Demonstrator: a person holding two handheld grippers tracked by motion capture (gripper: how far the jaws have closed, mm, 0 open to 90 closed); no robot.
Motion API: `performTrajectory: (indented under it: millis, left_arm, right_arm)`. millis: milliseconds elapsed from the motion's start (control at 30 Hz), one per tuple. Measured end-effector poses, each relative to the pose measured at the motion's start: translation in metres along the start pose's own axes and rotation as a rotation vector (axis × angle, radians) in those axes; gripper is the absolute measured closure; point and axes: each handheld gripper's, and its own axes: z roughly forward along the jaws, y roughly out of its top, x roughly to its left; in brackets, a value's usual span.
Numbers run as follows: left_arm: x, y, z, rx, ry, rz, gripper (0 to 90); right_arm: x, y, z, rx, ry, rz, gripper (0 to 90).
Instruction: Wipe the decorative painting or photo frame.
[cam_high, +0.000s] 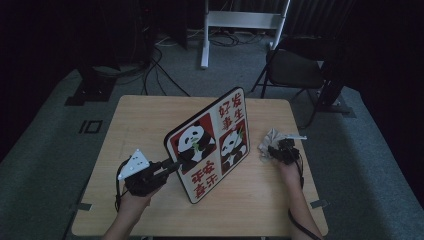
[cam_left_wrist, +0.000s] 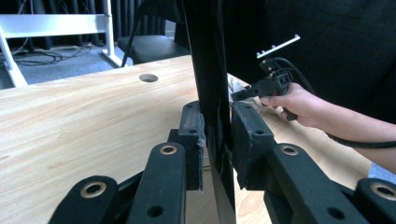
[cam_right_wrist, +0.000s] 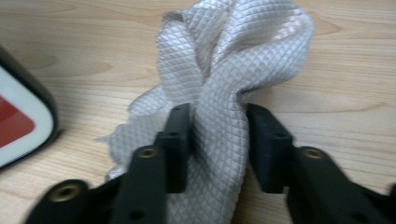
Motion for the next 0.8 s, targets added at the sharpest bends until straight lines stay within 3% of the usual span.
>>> performTrajectory:
  millis: [33,233,267,300,467,500,533,567,700,800]
  left_arm:
    - [-0.001,0.000,0.000,0.004,-0.003,0.002,73.7]
    - [-0.002,-0.001,-0.002,0.012,-0.013,0.004,70.3]
    - [-0.002,-0.001,-0.002,0.012,-0.013,0.004,69.3]
    - [-0.002,-0.002,-0.002,0.016,-0.015,0.003,68.1]
    - [-0.003,-0.003,-0.003,0.026,-0.022,0.001,60.8]
    - [-0.003,-0.003,-0.003,0.026,-0.022,0.001,56.2]
    - [-0.003,-0.004,-0.004,0.029,-0.016,-0.002,54.4]
    - [-0.003,-0.004,-0.005,0.027,-0.014,-0.006,52.9]
    - [-0.002,-0.006,-0.007,0.027,-0.006,-0.013,46.8]
    - [-0.001,-0.009,-0.009,0.025,-0.014,-0.027,41.0]
  right_arm:
    - [-0.001,0.000,0.000,-0.001,-0.017,0.003,46.8]
    - [-0.009,-0.004,0.002,-0.023,-0.015,0.045,27.7]
    - [-0.009,-0.004,0.002,-0.023,-0.015,0.045,27.7]
    - [-0.012,-0.008,0.002,-0.041,0.000,0.047,19.4]
    - [-0.015,-0.011,0.001,-0.077,-0.003,0.040,12.6]
    - [-0.015,-0.011,0.001,-0.077,-0.003,0.040,12.6]
    - [-0.016,-0.011,-0.002,-0.127,-0.007,0.022,12.2]
    - [-0.017,-0.011,-0.004,-0.137,-0.006,0.014,12.1]
    - [-0.017,-0.008,-0.012,-0.153,-0.026,-0.026,12.0]
    - [-0.018,-0.008,-0.019,-0.179,-0.029,-0.023,12.1]
